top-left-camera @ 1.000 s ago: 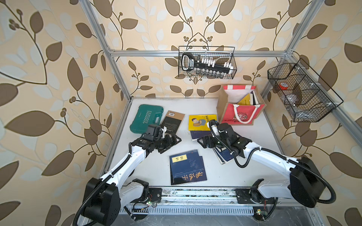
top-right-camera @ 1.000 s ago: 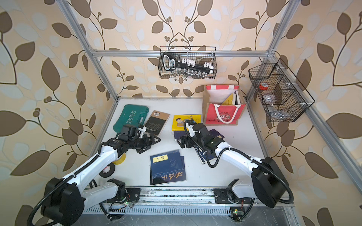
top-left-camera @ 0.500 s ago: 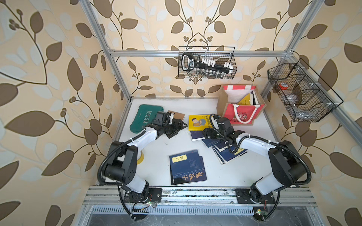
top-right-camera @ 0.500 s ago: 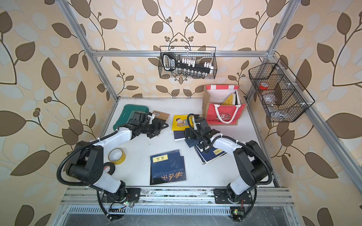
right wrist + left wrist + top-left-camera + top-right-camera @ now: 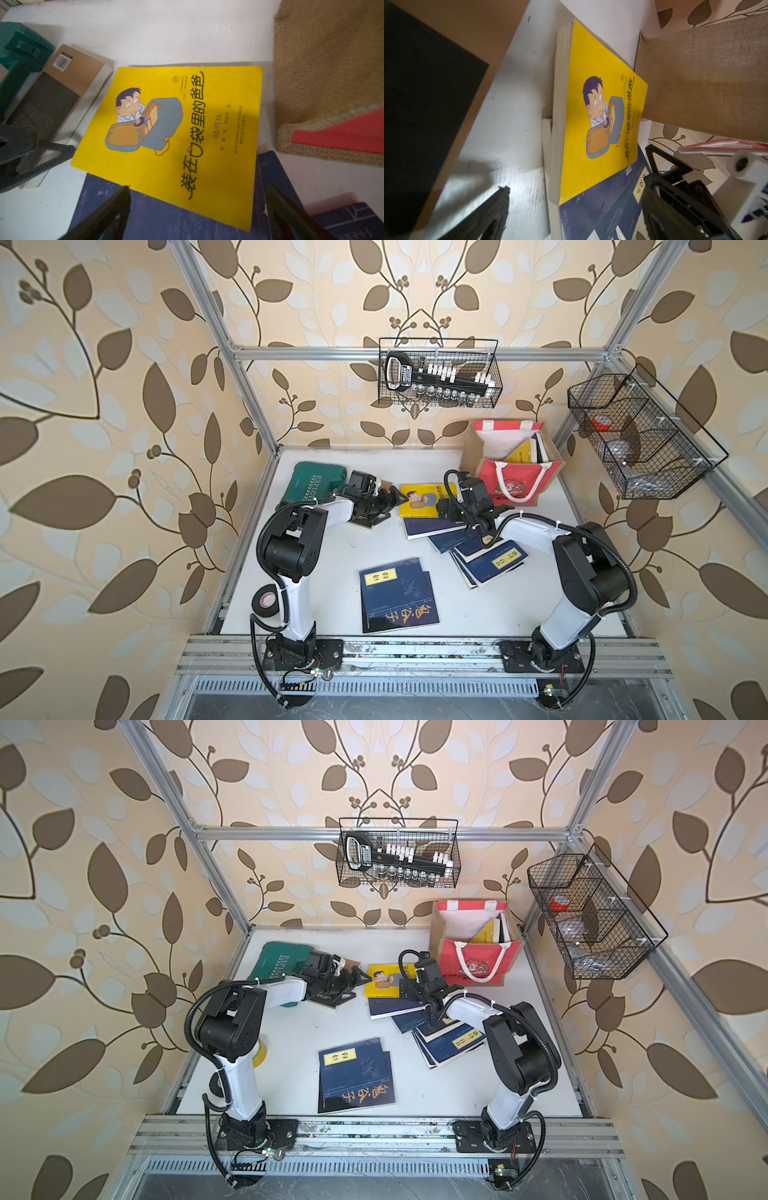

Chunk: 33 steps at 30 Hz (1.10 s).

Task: Put the books into the canvas bag
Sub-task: Pick up the book from the book.

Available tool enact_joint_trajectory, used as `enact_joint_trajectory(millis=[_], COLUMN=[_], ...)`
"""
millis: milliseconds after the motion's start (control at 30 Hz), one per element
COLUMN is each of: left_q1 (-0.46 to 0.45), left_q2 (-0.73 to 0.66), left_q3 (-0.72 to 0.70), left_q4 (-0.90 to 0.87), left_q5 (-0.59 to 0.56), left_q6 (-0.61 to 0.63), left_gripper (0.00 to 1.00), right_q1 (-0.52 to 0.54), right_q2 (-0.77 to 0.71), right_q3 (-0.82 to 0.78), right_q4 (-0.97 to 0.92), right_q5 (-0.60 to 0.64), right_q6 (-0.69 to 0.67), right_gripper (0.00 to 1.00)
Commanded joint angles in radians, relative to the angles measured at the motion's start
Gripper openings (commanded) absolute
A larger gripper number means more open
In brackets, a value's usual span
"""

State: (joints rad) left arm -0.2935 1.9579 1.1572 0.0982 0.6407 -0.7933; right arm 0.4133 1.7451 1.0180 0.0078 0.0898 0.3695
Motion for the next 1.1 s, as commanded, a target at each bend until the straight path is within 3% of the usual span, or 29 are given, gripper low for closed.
enact_joint_trajectory(millis=[0,367,700,1000,1067], left_q1=[-0.018,-0.027,-0.027,-0.028,-0.027], left_q2=[0.026,0.059,0.054,0.095,0.089], left_q3=[0.039,0.024,-0.008,0.005,0.005], left_q4=[0.069,0.109,0.142,0.177,0.155], left_q5=[0.048,0.063,0.039,-0.036,-0.072], left_q6=[-0.030,-0.049,-0.055,-0.115,-0.115], left_gripper=[0.99,0.97,0.63,0.62,0.65], right_q1=[-0.002,0.002,0.021,0.027,0.028], right_q2=[0.050,0.110,0.119,0.152,0.157], right_q3=[0.044,0.063,0.046,0.056,0.055], right_q4=[0.017,0.038,0.027,0.003,0.001], right_q5=[-0.035,-0.160,-0.191,-0.212,-0.212], right_q6=[-0.026,-0.017,-0.030,-0.052,-0.052], right_gripper=[0.98,0.98,0.98,0.98,0.98])
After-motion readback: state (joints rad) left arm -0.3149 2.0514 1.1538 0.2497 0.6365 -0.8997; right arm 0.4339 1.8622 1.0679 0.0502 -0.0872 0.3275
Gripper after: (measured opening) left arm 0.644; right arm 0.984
